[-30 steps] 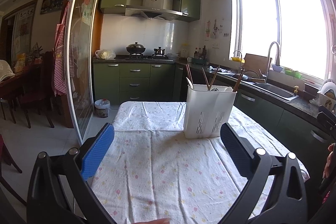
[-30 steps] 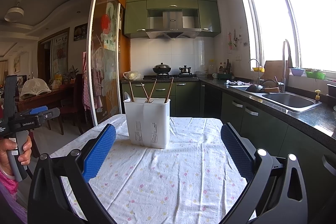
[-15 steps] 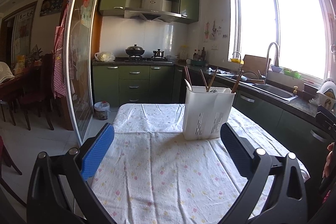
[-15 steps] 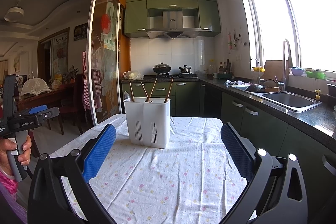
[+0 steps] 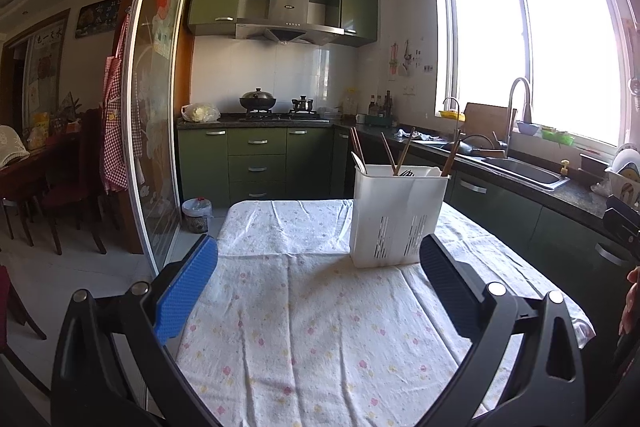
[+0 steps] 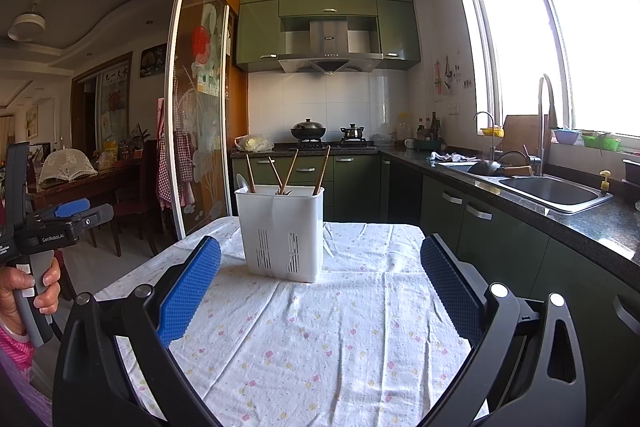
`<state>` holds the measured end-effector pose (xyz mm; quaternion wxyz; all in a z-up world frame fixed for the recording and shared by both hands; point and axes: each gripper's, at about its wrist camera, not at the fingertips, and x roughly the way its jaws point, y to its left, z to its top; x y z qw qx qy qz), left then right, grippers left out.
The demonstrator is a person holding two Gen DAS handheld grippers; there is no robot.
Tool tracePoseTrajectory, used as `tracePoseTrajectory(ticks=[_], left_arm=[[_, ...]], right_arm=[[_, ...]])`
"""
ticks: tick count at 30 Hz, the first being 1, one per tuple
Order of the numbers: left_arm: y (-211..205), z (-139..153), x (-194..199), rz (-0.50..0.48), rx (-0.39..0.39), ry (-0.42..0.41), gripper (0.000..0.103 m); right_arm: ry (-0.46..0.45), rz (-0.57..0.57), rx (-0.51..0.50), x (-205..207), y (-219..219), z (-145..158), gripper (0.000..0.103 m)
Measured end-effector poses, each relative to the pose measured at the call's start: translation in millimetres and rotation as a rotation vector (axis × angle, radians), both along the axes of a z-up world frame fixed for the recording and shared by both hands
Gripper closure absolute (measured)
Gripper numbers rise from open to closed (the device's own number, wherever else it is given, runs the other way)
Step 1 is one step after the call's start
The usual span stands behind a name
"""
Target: Organize utensils
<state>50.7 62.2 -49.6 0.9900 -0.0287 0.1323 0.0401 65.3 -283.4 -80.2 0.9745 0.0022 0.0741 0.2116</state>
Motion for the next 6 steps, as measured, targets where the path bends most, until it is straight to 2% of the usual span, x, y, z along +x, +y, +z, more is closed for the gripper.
tracePoseTrajectory(ticks=[6], left_arm=[[1.1, 0.1, 2.0, -0.013, -0.011, 0.01, 0.007]], right_arm=[[0.001, 0.001, 0.0, 0.4, -0.2, -0.4, 0.005]])
